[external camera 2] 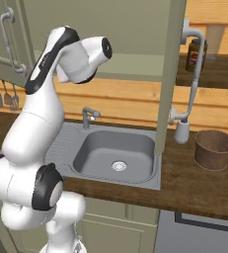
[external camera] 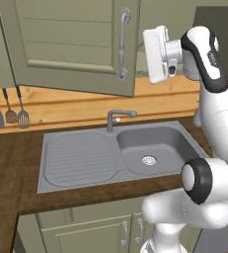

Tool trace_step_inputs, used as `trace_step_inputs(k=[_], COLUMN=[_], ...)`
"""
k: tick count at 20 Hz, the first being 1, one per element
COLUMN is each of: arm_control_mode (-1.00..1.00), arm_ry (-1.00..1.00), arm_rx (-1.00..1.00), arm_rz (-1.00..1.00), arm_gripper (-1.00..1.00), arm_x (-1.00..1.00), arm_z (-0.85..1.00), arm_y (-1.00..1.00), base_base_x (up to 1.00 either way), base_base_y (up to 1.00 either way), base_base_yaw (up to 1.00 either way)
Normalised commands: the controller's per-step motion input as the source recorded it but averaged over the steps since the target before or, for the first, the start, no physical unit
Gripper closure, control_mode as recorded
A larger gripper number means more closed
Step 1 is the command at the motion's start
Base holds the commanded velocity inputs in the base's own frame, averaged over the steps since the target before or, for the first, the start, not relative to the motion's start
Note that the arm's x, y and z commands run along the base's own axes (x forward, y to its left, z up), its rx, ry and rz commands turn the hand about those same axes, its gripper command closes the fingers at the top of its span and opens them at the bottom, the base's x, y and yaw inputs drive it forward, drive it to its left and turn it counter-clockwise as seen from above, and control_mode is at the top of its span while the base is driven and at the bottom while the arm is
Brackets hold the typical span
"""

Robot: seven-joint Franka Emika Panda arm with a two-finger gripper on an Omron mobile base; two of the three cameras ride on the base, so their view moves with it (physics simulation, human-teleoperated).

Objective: Open the cabinet, pick up the bread from the cabinet and place it in the basket. Then move the basket to the dining counter.

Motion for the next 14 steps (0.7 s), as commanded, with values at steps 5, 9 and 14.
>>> trace_step_inputs(k=[5,9,14], arm_control_mode=[-1.00,-1.00,-1.00], arm_ry=[-0.04,-0.04,-0.06], arm_rx=[0.12,0.02,0.00], arm_rz=[0.34,0.32,0.39], arm_gripper=[-1.00,-1.00,-1.00], arm_x=[0.75,0.64,-0.38], arm_z=[0.08,0.01,0.31], arm_y=[0.41,0.61,0.58], base_base_x=[0.00,0.00,0.00], base_base_y=[0.00,0.00,0.00], base_base_yaw=[0.00,0.00,0.00])
